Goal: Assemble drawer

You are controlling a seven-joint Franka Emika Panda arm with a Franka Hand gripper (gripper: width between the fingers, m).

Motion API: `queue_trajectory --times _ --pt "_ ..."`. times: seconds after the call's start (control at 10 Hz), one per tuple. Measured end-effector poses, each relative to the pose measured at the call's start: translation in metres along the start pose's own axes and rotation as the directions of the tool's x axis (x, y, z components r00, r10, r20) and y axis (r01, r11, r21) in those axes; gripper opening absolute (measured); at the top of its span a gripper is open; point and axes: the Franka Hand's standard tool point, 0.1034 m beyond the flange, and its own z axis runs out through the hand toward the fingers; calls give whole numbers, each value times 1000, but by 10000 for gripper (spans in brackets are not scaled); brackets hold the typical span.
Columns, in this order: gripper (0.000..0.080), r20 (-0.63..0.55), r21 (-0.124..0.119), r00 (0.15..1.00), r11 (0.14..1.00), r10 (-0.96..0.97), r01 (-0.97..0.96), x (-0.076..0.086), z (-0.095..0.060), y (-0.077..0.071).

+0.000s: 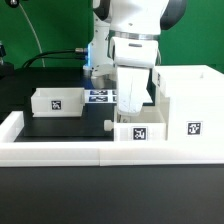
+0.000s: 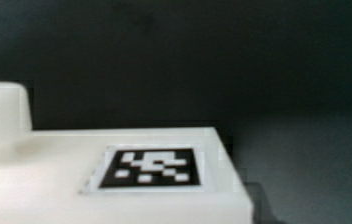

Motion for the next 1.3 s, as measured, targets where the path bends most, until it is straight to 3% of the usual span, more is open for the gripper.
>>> queue_trajectory --times 1.3 --pt "44 1 12 999 999 -34 34 13 0 -3"
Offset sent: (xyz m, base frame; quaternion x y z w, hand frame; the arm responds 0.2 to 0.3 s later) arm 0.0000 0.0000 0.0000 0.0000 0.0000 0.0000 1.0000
